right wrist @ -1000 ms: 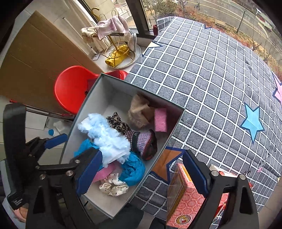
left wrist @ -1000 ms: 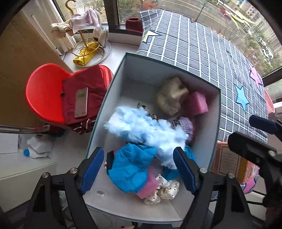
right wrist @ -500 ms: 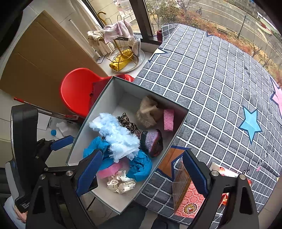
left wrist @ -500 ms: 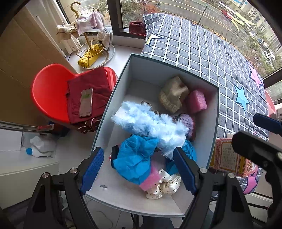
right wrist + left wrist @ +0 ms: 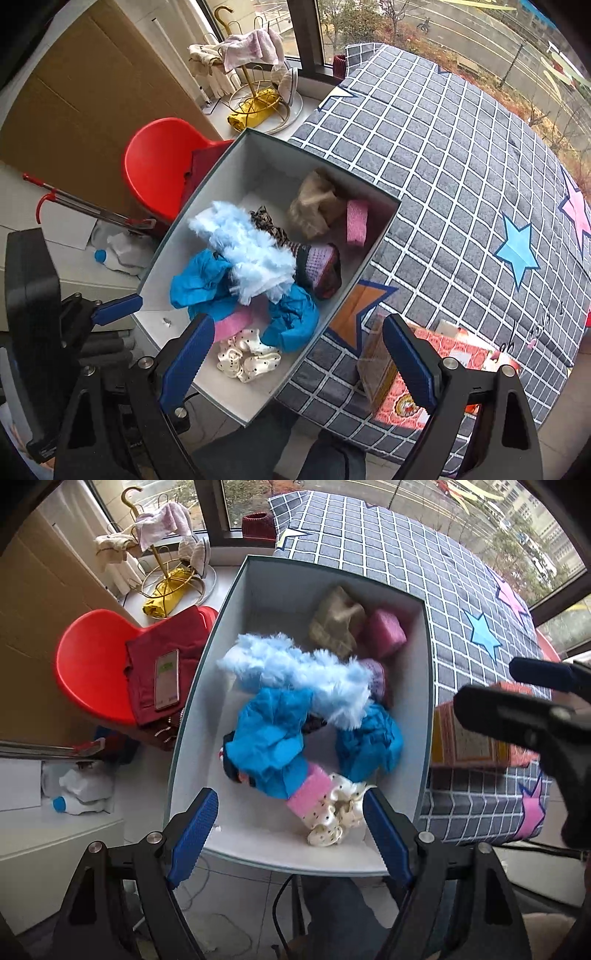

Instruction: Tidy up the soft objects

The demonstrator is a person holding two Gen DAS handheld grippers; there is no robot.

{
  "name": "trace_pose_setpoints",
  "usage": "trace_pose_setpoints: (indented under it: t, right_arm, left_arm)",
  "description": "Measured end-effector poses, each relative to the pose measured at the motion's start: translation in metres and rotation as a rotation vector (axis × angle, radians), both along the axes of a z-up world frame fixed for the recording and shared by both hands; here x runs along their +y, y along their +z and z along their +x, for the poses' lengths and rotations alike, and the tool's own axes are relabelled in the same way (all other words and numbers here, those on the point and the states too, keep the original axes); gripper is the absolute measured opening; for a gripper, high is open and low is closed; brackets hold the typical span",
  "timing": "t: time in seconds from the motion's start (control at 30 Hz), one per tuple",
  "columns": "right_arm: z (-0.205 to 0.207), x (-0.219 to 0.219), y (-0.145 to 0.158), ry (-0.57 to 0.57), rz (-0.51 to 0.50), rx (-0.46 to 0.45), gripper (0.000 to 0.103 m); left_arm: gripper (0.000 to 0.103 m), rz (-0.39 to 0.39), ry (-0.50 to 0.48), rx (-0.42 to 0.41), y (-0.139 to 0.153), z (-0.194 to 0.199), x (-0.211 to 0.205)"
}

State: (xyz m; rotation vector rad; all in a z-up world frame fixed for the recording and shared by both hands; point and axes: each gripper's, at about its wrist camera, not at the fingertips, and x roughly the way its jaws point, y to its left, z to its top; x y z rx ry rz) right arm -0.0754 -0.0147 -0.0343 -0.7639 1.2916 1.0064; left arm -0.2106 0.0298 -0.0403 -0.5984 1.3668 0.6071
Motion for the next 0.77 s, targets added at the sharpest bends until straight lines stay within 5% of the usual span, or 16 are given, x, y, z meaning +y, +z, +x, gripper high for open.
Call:
trace_pose_setpoints:
  t: [0.53,0.77]
  right_arm:
    - [-0.013,-0.004,0.003,-0.014,0.004,-0.005,0.093]
    - [-0.02,-0.002,0.002,-0.001,0.007,-0.004,0.093]
  left_arm:
    - [0.083,-0.012,-0.033,0.022,-0.008,-0.011,-0.008]
    - [0.083,0.011,-0.004,-0.043,-0.001,-0.018,-0.005]
